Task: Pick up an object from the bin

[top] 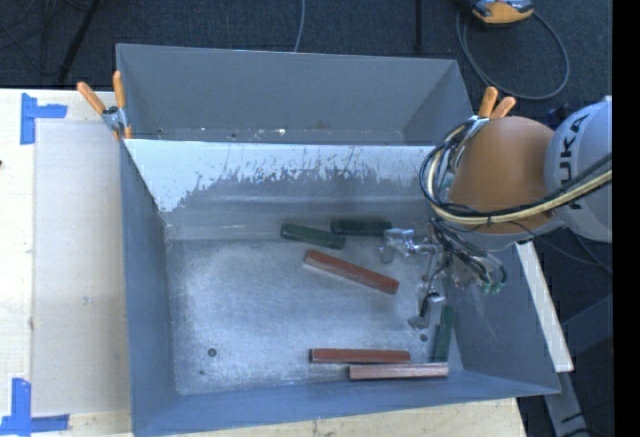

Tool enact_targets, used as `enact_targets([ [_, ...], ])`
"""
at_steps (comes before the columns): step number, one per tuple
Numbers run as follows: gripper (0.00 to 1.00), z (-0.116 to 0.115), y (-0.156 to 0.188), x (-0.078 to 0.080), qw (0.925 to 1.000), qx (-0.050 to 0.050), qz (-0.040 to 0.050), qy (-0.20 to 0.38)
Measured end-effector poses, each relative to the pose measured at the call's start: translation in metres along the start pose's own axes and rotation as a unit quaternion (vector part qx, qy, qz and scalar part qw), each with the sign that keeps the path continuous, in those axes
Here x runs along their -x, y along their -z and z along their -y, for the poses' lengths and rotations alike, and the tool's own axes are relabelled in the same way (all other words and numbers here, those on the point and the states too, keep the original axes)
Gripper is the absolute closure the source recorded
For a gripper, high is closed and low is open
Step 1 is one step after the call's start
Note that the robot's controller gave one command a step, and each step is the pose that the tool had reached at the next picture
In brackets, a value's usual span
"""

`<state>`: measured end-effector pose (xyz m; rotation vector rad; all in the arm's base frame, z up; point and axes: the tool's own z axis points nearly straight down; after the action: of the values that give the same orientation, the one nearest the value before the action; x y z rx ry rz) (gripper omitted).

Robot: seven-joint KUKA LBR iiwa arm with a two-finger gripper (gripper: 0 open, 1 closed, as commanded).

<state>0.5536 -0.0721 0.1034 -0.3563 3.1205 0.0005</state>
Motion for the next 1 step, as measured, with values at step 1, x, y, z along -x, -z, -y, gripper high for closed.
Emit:
enact_targets([
  [1, 0.0, 0.0275, 0.0088, -0.0066, 0.9997, -0.002, 0.0005, 0.026],
])
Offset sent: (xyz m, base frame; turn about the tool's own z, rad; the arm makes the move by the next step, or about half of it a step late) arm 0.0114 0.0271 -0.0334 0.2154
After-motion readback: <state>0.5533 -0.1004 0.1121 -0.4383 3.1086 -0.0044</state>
